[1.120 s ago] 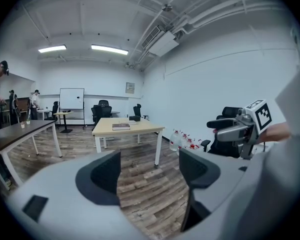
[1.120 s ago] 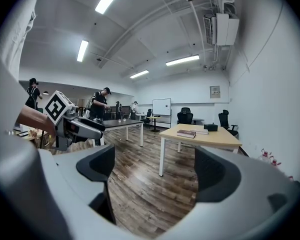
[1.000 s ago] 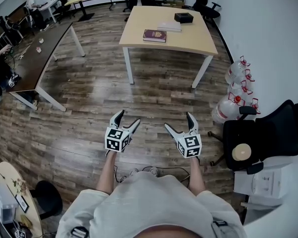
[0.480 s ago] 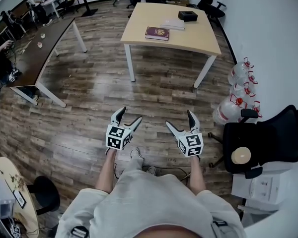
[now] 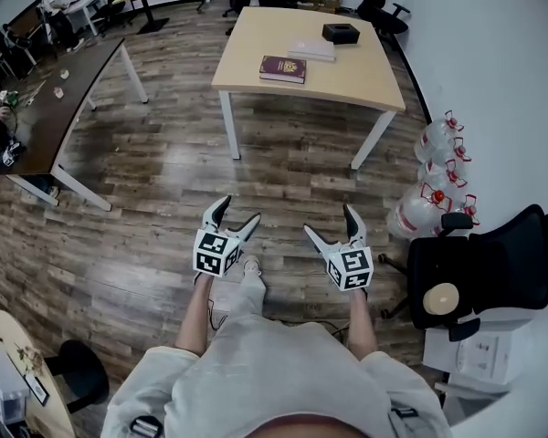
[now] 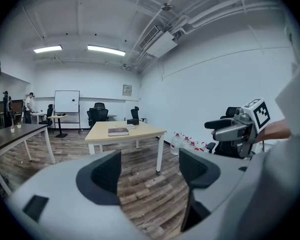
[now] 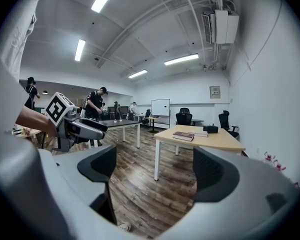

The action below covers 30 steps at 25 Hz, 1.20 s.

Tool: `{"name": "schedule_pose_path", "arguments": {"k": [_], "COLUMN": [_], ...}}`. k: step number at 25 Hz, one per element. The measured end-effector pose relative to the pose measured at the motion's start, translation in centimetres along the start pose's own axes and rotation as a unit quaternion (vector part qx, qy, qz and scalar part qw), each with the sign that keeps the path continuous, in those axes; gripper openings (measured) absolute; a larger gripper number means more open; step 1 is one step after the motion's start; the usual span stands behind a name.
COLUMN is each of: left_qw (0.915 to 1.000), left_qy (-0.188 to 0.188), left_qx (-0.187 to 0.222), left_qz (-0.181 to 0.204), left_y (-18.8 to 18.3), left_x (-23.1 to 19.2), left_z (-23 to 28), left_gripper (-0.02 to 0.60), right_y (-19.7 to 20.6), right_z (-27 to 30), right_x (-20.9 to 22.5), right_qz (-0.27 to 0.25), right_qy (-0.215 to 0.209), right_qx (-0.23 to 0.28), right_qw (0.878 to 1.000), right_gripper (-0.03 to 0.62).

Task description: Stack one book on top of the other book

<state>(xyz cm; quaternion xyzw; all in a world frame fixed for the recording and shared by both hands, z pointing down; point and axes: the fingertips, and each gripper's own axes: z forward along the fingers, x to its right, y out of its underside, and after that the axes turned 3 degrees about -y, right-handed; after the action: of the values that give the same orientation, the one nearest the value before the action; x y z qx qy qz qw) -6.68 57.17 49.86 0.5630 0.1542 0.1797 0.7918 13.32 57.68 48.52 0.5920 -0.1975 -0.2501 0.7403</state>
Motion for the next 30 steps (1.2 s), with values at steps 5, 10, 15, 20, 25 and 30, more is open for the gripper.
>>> {"name": "schedule_pose_path", "arguments": {"k": [5, 10, 15, 20, 25, 30], "left_qw": [1.0000, 0.9999, 0.9998, 0.9996, 0.9993, 0.9990], "left_qy": [0.009, 0.015, 0.022, 0.027, 0.036, 0.045], "left_qx": [-0.001, 0.000, 0.000, -0.002, -0.002, -0.003], "left_qz": [0.001, -0.002, -0.003, -0.004, -0.005, -0.004], "left_y": [-1.5, -3.7, -5.4, -6.5, -7.5, -7.9], "left_x": [-3.6, -8.6, -12.9, -17.0, -20.0, -21.6], "left_z": [4.3, 8.3, 12.2, 15.6, 18.8, 21.6], "left_gripper": [0.365, 0.364, 0.364, 0.364, 0.364, 0.364], "right_y": [-1.5, -3.5, -5.0, -6.2, -6.9, -6.6], "right_z": [5.1, 11.0, 16.1, 21.1, 24.9, 27.4], "right_x": [2.3, 4.1, 6.0, 7.5, 8.9, 10.3], "right_qz": [-0.001, -0.002, -0.003, -0.005, -0.004, -0.002], "right_qy": [0.007, 0.013, 0.021, 0.030, 0.038, 0.043], "right_qx": [-0.003, -0.005, -0.008, -0.009, -0.011, -0.017], "right_qw": [1.000, 1.000, 1.000, 1.000, 0.999, 0.999], "right_gripper": [0.464, 0.462, 0.460, 0.459, 0.459, 0.457]}}
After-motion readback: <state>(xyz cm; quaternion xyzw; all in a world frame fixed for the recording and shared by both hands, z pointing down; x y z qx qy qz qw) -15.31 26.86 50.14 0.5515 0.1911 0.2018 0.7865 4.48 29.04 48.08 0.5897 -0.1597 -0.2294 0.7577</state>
